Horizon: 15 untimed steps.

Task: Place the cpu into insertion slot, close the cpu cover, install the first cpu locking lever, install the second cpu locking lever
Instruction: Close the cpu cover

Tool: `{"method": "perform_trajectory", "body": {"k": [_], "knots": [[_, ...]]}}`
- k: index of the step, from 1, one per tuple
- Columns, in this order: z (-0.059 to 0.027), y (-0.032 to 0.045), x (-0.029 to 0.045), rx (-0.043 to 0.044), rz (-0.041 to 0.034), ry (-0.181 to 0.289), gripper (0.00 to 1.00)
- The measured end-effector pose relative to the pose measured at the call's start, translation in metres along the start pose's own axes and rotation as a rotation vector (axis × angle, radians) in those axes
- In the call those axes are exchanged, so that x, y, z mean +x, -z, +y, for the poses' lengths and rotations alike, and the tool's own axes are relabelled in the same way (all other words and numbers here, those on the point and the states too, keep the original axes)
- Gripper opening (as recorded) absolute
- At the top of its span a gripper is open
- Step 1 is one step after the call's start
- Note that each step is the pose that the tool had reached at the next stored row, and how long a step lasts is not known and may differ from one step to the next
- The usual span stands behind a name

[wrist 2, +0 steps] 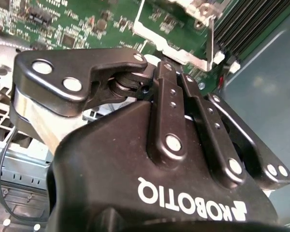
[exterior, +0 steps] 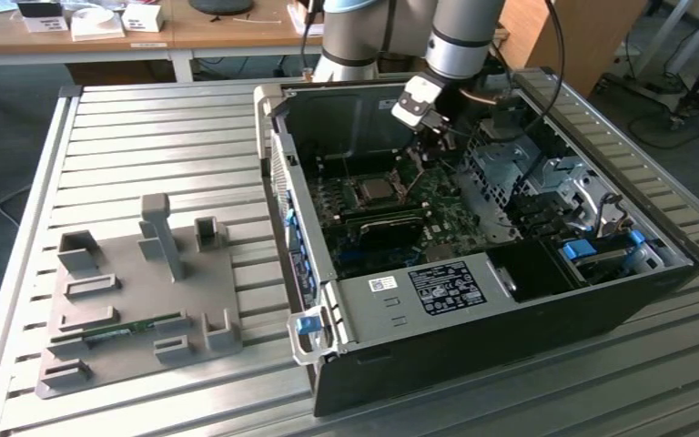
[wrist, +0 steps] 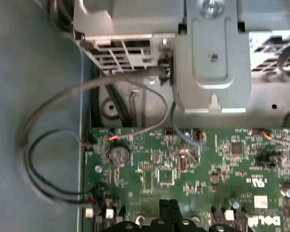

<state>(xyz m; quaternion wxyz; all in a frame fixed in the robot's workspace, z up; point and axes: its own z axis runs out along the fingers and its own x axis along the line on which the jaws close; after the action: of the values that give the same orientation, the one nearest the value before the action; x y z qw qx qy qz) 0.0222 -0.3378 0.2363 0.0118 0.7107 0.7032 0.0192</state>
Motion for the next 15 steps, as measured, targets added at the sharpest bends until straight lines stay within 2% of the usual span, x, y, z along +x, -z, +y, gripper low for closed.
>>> {"method": "perform_trajectory", "body": {"k": [8,15], "knots": [[-0.0187,-0.0003,-0.0002,-0.0072,0.0001,0.000,0.11],[-0.0202,-0.0007,-0.0002,-0.0072,0.0001,0.000,0.11]]}}
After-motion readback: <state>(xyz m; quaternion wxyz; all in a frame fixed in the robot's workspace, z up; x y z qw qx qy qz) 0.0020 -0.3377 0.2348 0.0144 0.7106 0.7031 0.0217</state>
